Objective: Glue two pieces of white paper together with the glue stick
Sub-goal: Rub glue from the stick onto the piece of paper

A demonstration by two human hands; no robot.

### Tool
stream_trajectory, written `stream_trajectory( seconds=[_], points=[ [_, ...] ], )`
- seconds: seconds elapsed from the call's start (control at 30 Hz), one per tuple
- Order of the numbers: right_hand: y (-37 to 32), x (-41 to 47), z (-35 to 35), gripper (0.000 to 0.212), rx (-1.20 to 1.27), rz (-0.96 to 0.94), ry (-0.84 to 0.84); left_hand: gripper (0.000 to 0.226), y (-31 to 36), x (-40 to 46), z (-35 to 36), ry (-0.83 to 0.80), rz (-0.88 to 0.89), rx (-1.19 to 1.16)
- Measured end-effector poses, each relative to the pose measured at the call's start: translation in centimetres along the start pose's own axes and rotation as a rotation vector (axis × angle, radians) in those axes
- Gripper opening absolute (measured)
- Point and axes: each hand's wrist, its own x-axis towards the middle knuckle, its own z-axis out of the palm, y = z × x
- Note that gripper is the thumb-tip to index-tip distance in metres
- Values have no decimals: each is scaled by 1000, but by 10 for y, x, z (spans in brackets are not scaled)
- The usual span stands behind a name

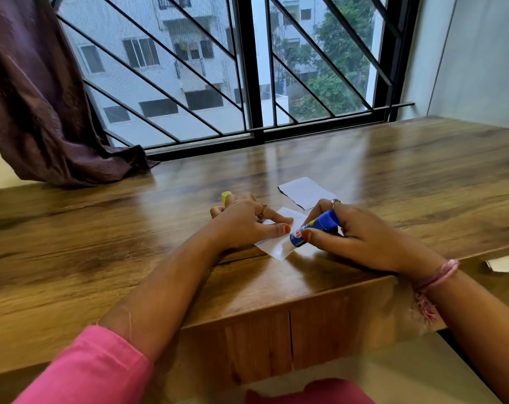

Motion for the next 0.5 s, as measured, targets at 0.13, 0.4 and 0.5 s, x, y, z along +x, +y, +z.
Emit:
stream_trajectory(
  seconds=[0.13, 0.4, 0.5],
  points=[
    [0, 0, 1, 39, -30, -20, -46, 22, 0, 1, 0, 8, -4, -10],
    [0, 1, 2, 44, -40, -43, -65, 29, -2, 2, 1, 4, 3, -5],
    [1, 1, 1, 41, -67, -31, -46, 31, -1, 1, 1, 1, -2, -8]
  ],
)
